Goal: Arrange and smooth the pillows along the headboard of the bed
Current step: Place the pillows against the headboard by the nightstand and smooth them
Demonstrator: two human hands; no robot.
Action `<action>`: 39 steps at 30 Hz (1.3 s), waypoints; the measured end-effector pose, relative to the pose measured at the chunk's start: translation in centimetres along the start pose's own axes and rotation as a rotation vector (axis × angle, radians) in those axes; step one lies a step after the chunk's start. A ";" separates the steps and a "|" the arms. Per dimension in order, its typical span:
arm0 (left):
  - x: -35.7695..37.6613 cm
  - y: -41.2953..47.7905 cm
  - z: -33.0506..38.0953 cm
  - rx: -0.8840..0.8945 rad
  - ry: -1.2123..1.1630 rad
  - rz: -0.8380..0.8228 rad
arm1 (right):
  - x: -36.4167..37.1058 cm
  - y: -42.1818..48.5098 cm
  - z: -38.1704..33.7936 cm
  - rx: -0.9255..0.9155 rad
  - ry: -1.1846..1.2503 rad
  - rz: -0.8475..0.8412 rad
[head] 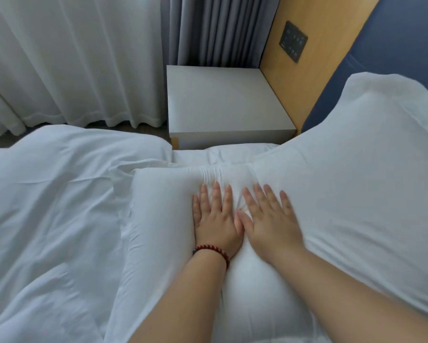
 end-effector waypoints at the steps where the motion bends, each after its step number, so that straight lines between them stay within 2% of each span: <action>1: -0.6 -0.1 0.1 0.010 0.007 -0.031 | 0.9 0.1 0.4 0.008 -0.010 -0.055; 4: -3.3 -2.9 -0.8 -0.008 0.123 -0.106 | 0.8 0.6 1.3 0.035 -0.027 -0.091; 6: -5.6 -6.9 -3.1 -0.094 0.196 -0.075 | -0.4 -1.5 0.3 0.036 0.115 -0.094; 10: -6.0 -12.6 -5.5 -0.145 0.138 -0.084 | 0.2 -8.5 -3.2 -0.056 0.223 -0.099; 15: -4.7 -16.4 -3.1 -0.169 0.100 0.118 | 0.2 -9.7 -1.9 -0.052 0.218 -0.140; 17: -3.6 -17.9 -2.2 -0.169 0.119 0.134 | 0.4 -12.1 -0.5 -0.079 0.203 -0.101; 21: -2.5 -20.2 1.3 -0.127 0.097 0.158 | 2.5 -18.6 3.1 -0.048 0.230 -0.135; 24: 1.2 -24.4 5.4 -0.006 0.082 0.056 | 3.7 -24.3 5.3 -0.067 0.221 -0.240; 26: 4.0 -28.6 8.4 0.033 0.033 -0.173 | 4.2 -29.2 7.1 -0.087 0.185 -0.367; 28: 6.1 -33.7 11.4 -0.003 -0.073 -0.378 | 3.0 -34.0 9.3 -0.088 0.145 -0.387; 36: 2.1 -46.4 20.0 0.068 -0.093 -0.322 | -1.2 -47.3 16.5 0.000 0.211 -0.455; 39: -0.1 -49.7 22.2 0.072 -0.078 -0.232 | -1.4 -51.7 18.1 -0.019 0.195 -0.474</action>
Point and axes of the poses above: each hand's wrist, its own y-axis towards the middle knuckle, its own x-axis out of the palm, z = x × y, the point moved 8 cm from there along y, towards the middle knuckle, and after that the axes turned 13 degrees about x, right-handed, at the moved point
